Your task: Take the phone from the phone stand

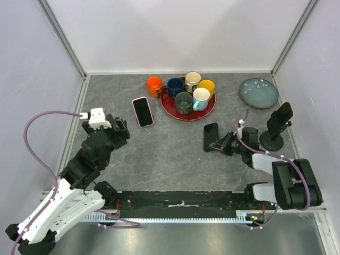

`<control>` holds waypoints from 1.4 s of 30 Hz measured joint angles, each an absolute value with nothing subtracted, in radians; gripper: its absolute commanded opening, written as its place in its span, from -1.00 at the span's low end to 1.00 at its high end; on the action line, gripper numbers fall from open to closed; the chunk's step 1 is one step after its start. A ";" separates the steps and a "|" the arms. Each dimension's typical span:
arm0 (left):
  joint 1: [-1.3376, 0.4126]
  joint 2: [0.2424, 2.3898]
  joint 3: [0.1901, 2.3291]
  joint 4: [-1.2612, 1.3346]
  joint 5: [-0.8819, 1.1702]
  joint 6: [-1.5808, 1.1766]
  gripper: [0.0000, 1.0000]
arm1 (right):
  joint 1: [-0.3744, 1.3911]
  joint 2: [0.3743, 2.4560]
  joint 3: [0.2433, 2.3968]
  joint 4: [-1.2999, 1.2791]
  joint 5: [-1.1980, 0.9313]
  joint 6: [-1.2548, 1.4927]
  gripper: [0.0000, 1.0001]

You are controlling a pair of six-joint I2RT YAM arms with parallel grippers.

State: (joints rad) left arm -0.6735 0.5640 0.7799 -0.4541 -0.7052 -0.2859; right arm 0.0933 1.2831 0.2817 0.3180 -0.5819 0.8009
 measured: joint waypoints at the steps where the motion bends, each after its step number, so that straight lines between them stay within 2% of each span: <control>1: -0.673 0.564 0.780 -0.454 -0.705 -0.285 0.92 | 0.091 1.293 0.282 0.331 -0.588 0.801 -1.00; 6: -0.668 0.563 0.778 -0.454 -0.704 -0.282 0.91 | 0.085 1.328 0.292 0.339 -0.596 0.789 -0.63; 7: -0.668 0.562 0.778 -0.453 -0.704 -0.282 0.91 | 0.085 1.332 0.300 0.333 -0.596 0.783 -0.45; 9: -0.667 0.559 0.778 -0.454 -0.704 -0.282 0.91 | 0.083 1.341 0.317 0.315 -0.596 0.766 -0.26; 10: -0.665 0.558 0.778 -0.453 -0.703 -0.282 0.91 | 0.083 1.343 0.324 0.307 -0.592 0.760 -0.09; 21: -0.656 0.554 0.778 -0.454 -0.694 -0.282 0.91 | 0.070 1.363 0.366 0.250 -0.575 0.719 0.60; 25: -0.656 0.555 0.778 -0.453 -0.686 -0.282 0.90 | 0.071 1.336 0.387 0.208 -0.555 0.691 0.94; 42: -0.646 0.647 0.779 -0.455 -0.643 -0.283 0.91 | 0.069 1.120 0.440 -0.184 -0.298 0.532 0.96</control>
